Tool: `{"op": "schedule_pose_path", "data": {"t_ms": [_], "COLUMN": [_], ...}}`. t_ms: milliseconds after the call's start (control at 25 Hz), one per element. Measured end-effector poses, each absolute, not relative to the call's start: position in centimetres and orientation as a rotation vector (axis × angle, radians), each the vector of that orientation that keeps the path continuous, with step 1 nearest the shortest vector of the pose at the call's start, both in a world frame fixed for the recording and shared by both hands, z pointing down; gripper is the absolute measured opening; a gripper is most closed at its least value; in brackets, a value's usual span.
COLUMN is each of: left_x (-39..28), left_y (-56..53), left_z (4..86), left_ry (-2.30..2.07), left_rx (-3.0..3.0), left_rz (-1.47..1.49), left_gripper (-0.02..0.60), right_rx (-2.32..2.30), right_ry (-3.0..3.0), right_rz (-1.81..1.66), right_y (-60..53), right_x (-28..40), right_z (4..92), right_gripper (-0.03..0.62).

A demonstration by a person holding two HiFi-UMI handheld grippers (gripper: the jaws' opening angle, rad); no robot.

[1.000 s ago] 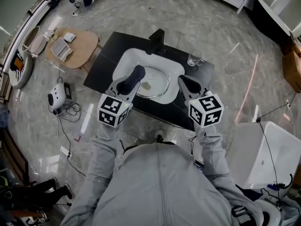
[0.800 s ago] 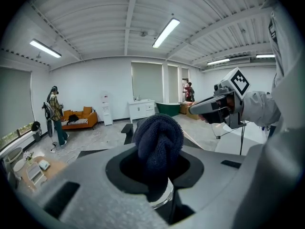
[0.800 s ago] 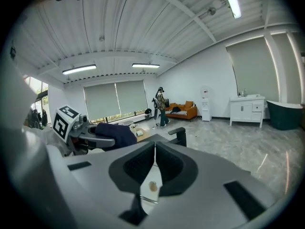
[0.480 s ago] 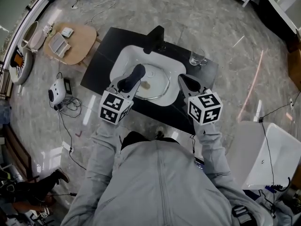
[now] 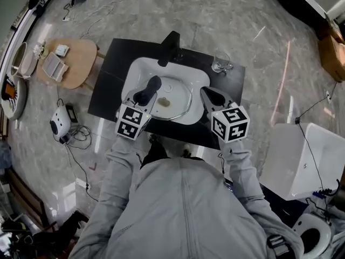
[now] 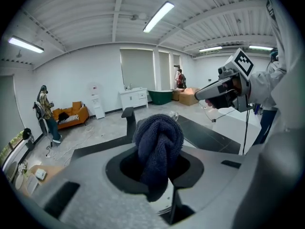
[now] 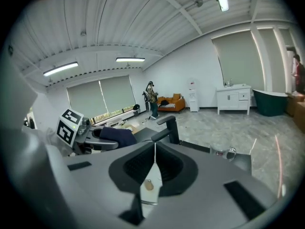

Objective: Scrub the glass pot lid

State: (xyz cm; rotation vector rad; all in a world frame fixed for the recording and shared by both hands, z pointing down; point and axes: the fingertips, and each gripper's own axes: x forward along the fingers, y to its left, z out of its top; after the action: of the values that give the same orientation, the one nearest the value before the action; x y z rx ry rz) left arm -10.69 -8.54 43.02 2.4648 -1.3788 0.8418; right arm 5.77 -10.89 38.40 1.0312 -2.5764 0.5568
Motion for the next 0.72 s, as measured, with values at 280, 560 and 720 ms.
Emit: {"op": "schedule_pose_path", "data": {"t_ms": [280, 560, 720], "left_x": [-12.9, -14.8, -15.1], "left_y": [-10.6, -11.4, -11.8], "left_z": [46.1, 50.7, 52.9], "left_ry": [-1.156, -0.957, -0.893], "left_rx": [2.521, 2.536, 2.544], "left_rz": [0.907, 1.007, 1.091], "left_gripper": [0.089, 0.089, 0.089], "right_rx": [1.168, 1.271, 1.316], "right_ry": [-2.48, -2.338, -2.291], "right_rz": [0.592, 0.658, 0.679], "right_y": [-11.7, -11.2, -10.7], "right_x": [3.5, 1.9, 1.6], "right_z": [39.2, 42.1, 43.5], "right_gripper": [0.031, 0.031, 0.031]}}
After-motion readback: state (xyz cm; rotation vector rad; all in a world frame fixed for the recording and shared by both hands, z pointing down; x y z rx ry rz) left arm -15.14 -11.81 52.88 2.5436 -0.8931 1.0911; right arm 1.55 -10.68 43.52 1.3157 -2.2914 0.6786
